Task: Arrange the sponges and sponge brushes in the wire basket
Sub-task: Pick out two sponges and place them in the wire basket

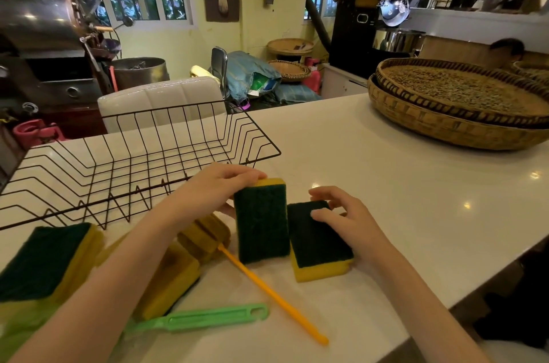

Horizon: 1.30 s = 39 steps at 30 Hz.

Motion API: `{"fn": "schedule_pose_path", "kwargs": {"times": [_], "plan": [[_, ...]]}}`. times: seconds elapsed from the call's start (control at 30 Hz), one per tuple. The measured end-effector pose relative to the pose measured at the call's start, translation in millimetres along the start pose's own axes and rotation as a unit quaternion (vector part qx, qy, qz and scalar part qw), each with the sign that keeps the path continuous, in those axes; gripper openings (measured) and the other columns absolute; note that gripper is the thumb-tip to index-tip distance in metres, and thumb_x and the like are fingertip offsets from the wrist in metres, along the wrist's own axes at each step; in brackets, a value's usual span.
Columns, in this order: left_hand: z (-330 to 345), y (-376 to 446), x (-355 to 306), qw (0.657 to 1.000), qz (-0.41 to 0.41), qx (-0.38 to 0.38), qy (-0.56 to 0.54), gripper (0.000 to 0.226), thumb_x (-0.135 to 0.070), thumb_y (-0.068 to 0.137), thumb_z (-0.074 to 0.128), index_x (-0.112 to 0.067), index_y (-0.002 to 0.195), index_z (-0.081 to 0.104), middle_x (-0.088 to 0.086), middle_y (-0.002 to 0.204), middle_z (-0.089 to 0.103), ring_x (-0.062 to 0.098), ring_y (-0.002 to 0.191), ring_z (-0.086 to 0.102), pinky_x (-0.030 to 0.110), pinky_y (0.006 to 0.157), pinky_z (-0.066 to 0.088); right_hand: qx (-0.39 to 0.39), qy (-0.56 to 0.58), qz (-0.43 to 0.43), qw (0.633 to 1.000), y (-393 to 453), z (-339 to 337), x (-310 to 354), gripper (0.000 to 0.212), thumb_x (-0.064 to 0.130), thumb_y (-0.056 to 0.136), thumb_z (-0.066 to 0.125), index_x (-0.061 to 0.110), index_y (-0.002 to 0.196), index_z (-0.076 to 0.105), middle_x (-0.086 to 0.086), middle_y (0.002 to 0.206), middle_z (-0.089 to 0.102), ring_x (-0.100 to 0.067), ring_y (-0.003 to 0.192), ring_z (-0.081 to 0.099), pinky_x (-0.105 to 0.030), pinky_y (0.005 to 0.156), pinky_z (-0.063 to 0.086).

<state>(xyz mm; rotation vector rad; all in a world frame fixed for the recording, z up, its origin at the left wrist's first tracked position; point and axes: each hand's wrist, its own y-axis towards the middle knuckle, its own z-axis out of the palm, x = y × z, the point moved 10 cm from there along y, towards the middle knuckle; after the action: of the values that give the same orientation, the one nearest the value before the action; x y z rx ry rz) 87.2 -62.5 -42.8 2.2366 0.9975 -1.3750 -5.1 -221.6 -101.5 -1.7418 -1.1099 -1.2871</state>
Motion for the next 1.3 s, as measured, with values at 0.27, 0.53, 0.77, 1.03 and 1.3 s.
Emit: {"fn": "schedule_pose_path", "kwargs": {"times": [0.27, 0.53, 0.77, 1.03, 1.3], "plan": [[-4, 3, 0, 0.993, 0.033, -0.058, 0.094, 0.025, -0.031, 0.086, 0.052, -0.028, 0.111, 0.053, -0.004, 0.108, 0.054, 0.014, 0.094, 0.058, 0.022, 0.066, 0.054, -0.033, -0.009, -0.047, 0.998, -2, -10, 8, 0.019, 0.017, 0.082, 0.063, 0.027, 0.098, 0.062, 0.002, 0.104, 0.058, -0.018, 0.082, 0.056, -0.022, 0.062, 0.049], [12, 4, 11, 0.939, 0.013, -0.082, 0.335, 0.040, -0.037, 0.088, 0.047, -0.026, 0.126, 0.045, 0.001, 0.127, 0.051, 0.014, 0.110, 0.049, 0.028, 0.089, 0.043, 0.033, -0.133, -0.141, 0.980, -5, 1, 29, 0.024, 0.010, 0.087, 0.053, 0.031, 0.083, 0.064, 0.011, 0.110, 0.060, -0.003, 0.108, 0.051, -0.013, 0.083, 0.040], [27, -1, -4, 0.945, 0.054, 0.001, 0.321, 0.043, -0.056, 0.073, 0.058, -0.028, 0.105, 0.051, -0.007, 0.109, 0.051, 0.009, 0.096, 0.047, 0.025, 0.079, 0.045, 0.182, -0.213, -0.081, 0.957, -16, 16, 31, 0.045, 0.047, 0.063, 0.070, 0.038, 0.103, 0.051, 0.014, 0.117, 0.048, -0.007, 0.105, 0.050, -0.022, 0.082, 0.050], [42, -8, 3, 0.929, 0.043, 0.077, 0.359, 0.078, -0.055, 0.053, 0.076, -0.030, 0.116, 0.038, -0.011, 0.107, 0.043, 0.009, 0.094, 0.043, 0.022, 0.076, 0.043, 0.261, -0.355, -0.089, 0.893, -21, 24, 36, 0.074, 0.022, 0.062, 0.080, 0.038, 0.120, 0.038, 0.014, 0.118, 0.039, -0.002, 0.100, 0.044, -0.012, 0.070, 0.045], [24, -12, -21, 0.945, 0.103, 0.019, 0.309, 0.062, -0.046, 0.057, 0.077, -0.034, 0.107, 0.044, -0.013, 0.098, 0.046, 0.003, 0.087, 0.044, 0.016, 0.068, 0.040, 0.261, -0.367, -0.146, 0.881, -14, 16, 75, 0.067, 0.028, 0.054, 0.080, 0.045, 0.107, 0.044, 0.019, 0.113, 0.045, -0.004, 0.104, 0.046, -0.024, 0.082, 0.051]]}}
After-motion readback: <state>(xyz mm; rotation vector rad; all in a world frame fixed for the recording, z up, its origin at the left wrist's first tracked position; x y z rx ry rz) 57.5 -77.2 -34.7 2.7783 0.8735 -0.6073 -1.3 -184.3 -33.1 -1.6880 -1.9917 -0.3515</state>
